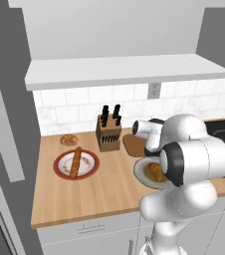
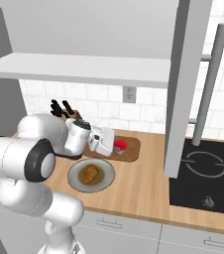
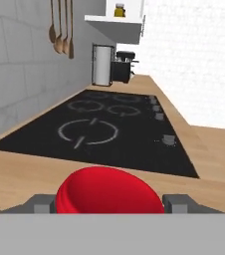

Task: From the different types of pastries on the counter, select a croissant and place it on the cutting board. Then retrieve a jar of jam from the cabinet and place it alongside the croissant on the cutting board.

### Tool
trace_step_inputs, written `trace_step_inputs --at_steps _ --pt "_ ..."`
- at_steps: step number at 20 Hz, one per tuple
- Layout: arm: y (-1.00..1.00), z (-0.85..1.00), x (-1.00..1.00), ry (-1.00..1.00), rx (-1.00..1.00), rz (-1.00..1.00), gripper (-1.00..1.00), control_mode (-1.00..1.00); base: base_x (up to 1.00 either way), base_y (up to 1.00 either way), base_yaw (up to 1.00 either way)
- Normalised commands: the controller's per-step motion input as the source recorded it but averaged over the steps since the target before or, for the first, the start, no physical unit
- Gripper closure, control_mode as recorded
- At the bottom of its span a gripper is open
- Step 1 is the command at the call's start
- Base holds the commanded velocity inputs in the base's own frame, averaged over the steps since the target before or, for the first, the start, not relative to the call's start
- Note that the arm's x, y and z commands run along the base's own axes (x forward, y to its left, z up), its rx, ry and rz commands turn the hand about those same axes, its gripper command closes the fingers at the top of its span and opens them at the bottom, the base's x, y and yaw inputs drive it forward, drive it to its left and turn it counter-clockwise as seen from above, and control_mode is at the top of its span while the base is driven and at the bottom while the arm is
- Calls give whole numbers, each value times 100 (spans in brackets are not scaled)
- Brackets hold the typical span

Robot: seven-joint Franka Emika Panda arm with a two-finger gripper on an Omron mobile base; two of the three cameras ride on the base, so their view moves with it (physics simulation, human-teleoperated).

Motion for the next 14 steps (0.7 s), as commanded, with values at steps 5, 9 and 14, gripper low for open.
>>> trace_step_inputs --at_steps 5,9,14 --pt "0 -19 40 -1 0 0 100 -100 0 0 0" --pt "0 -18 40 -1 0 0 100 -100 0 0 0" --pt "0 -27 34 0 0 0 100 -100 0 0 0"
